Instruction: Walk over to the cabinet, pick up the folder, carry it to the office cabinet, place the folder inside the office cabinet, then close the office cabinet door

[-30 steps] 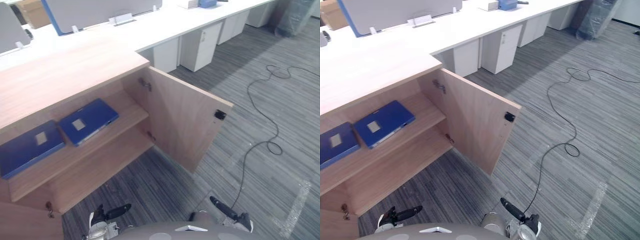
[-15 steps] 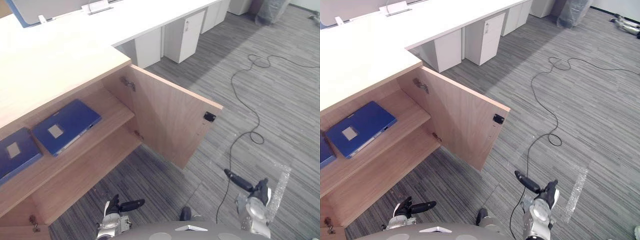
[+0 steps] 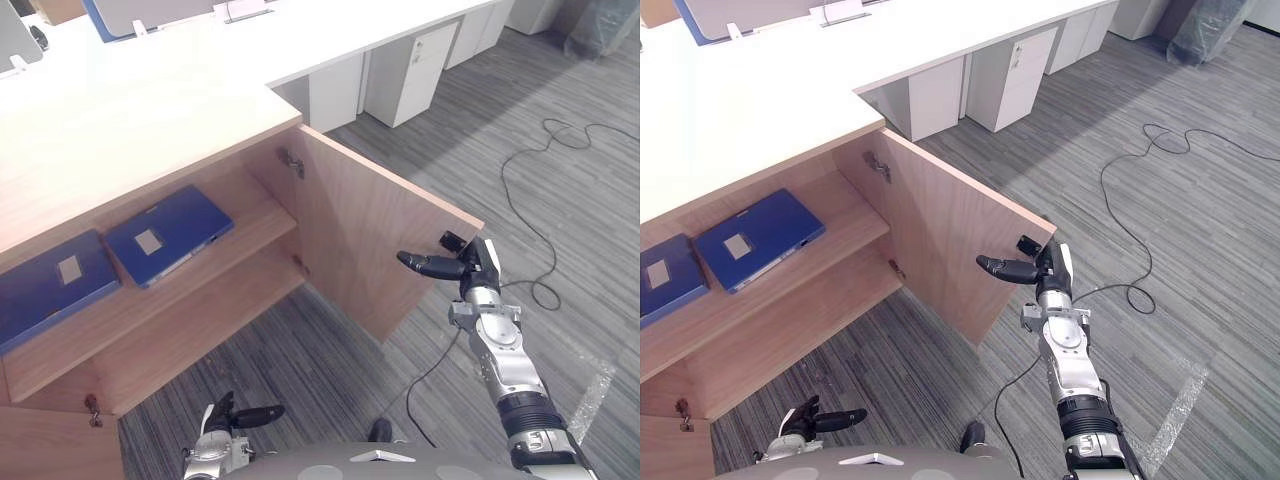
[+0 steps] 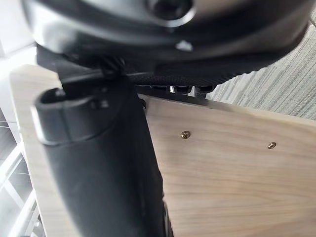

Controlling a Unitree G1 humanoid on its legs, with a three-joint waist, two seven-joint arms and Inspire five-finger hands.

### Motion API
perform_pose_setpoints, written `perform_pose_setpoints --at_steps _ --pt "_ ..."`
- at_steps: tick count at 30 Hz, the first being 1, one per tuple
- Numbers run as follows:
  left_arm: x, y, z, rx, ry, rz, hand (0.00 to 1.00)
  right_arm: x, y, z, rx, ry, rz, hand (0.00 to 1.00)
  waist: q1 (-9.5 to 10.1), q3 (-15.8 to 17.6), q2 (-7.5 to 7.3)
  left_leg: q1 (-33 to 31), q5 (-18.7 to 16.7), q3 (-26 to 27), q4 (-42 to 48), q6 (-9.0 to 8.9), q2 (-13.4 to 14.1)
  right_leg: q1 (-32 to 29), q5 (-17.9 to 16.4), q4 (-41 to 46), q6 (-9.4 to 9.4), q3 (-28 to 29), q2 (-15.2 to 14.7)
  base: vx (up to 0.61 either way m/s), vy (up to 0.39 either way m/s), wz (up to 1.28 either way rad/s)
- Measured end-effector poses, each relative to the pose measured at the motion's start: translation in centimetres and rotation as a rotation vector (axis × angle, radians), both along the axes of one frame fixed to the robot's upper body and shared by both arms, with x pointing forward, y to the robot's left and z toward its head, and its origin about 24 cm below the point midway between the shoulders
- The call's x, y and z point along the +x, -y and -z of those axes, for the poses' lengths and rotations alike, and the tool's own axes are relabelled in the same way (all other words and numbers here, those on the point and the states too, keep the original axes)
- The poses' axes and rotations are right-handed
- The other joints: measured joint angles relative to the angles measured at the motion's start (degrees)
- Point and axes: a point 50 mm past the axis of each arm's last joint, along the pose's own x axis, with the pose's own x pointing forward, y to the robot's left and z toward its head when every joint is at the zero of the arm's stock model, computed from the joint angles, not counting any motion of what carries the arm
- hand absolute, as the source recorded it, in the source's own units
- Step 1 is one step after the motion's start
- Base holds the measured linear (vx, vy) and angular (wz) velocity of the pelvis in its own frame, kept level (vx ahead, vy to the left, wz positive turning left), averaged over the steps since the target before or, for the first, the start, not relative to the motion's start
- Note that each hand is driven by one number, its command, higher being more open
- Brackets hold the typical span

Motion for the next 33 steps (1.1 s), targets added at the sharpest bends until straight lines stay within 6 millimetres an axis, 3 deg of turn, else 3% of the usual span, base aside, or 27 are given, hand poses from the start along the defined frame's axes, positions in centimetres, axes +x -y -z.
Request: perform_pose_setpoints --at_steps 7,12,15,20,24,27,30,32,33 --pt "-1.0 -1.0 0.1 0.003 -0.037 0.023 1.0 -0.8 -0.6 -0.7 -0.13 -0.086 -0.36 1.0 -1.11 0.37 -0.79 -0.02 0.31 -1.11 -0.88 0.25 0.0 -0.33 0.49 -0.42 -0.01 0.14 0.17 -0.1 0.016 0.01" --pt "-2.2 -1.3 0.4 -0.019 -0.077 0.031 1.0 -2.9 -4.3 -1.4 -0.247 -0.162 -0.806 1.0 -1.66 0.42 -1.03 -0.43 0.82 -0.77 -0.9 0.03 0.71 -1.19 0.52 -0.41 -0.14 0.98 1.05 -0.04 -0.012 -0.08" --pt "-2.0 -1.4 0.3 -0.013 -0.078 0.068 1.0 -3.7 -6.7 -2.1 -0.314 -0.188 -1.073 1.0 -1.43 0.03 -1.46 -1.46 0.95 -0.9 -0.53 0.22 0.97 -1.97 1.02 -0.37 -0.83 1.0 1.3 0.0 0.0 0.0" --pt "-1.4 -1.6 0.2 -0.015 -0.06 0.071 1.0 -6.6 -9.3 -3.2 -0.302 -0.224 -1.422 1.0 1.01 -0.46 -2.61 -2.37 1.01 -1.6 0.07 0.33 0.88 -2.3 1.45 -0.09 -1.26 1.05 1.07 0.0 0.051 0.06" --pt "-1.7 -2.1 0.2 -0.008 -0.057 0.03 1.0 -6.6 -10.7 -4.3 -0.215 -0.144 -1.439 1.0 1.61 -1.09 -3.71 -3.38 0.97 -2.6 0.7 0.59 0.61 -2.48 1.73 -0.11 -1.26 1.56 0.51 -0.04 0.08 0.12" --pt "-2.1 -2.3 0.2 -0.008 -0.063 -0.012 1.0 -6.4 -12.9 -4.5 -0.116 -0.054 -1.396 1.0 2.18 -1.36 -4.1 -4.14 0.93 -3.11 1.32 0.92 0.44 -2.73 1.88 -0.1 -1.07 1.54 0.15 -0.04 0.044 0.06" --pt "-2.3 -2.1 0.3 -0.007 -0.063 -0.048 1.0 -6.8 -15.4 -2.8 0.042 -0.044 -1.338 1.0 3.16 -1.19 -3.72 -4.21 0.93 -4.2 1.83 1.02 0.37 -2.05 1.89 -0.12 -1.02 0.82 -0.08 -0.03 0.056 0.17" --pt "-2.3 -1.9 0.3 -0.01 -0.064 -0.051 1.0 -7.0 -15.9 -0.5 0.1 -0.109 -1.274 1.0 3.68 -0.93 -3.28 -4.27 0.94 -5.56 2.1 1.04 0.19 -1.24 1.75 -0.34 -1.05 -0.38 -0.43 -0.02 0.073 0.34" --pt "-2.3 -1.8 0.4 -0.012 -0.063 -0.052 1.0 -7.2 -16.0 1.7 0.072 -0.171 -1.212 1.0 3.98 -0.92 -3.09 -4.48 1.0 -6.55 2.09 1.13 -0.09 -0.91 1.48 -0.31 -0.8 -1.28 -0.84 -0.03 0.082 0.49"
